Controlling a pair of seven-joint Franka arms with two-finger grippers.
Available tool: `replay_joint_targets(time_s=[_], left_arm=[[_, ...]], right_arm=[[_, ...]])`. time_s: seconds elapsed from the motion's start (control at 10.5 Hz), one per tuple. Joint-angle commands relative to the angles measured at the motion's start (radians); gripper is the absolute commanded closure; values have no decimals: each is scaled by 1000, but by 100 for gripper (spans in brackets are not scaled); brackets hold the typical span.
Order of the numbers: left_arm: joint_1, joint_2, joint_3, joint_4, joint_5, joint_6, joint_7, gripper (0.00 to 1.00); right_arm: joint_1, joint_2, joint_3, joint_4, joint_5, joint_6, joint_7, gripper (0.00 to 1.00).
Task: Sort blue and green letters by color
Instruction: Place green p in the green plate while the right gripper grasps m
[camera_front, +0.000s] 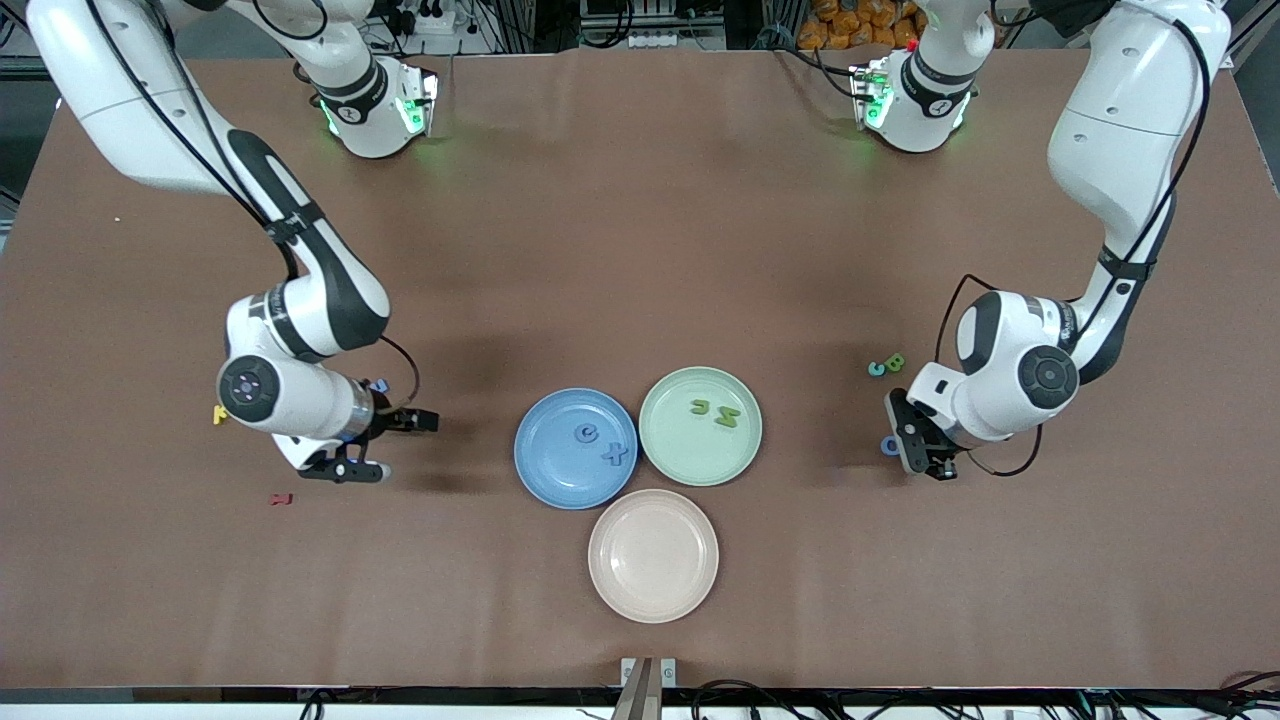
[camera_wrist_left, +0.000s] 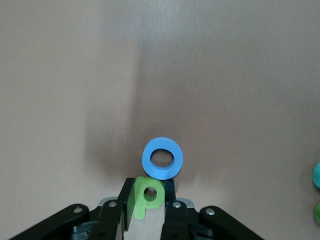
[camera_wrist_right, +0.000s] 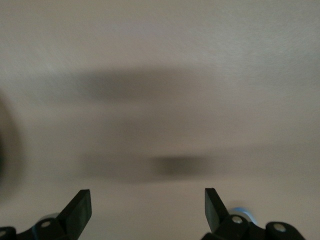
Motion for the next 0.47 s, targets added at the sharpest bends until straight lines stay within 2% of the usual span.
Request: replay_joint_targets(time_s=[0.0, 0.19, 0.38], left_arm=[[-12, -24, 0, 8, 17, 9, -5, 100], [-15, -45, -2, 40, 2, 2, -49, 100], [-23, -47, -34, 72, 0, -12, -125, 100]], right_arm=[[-77, -108, 16, -174, -14, 47, -370, 0], [-88, -130, 16, -203, -16, 53, -509, 0], [-85, -169, 19, -251, -72, 55, -528, 0]])
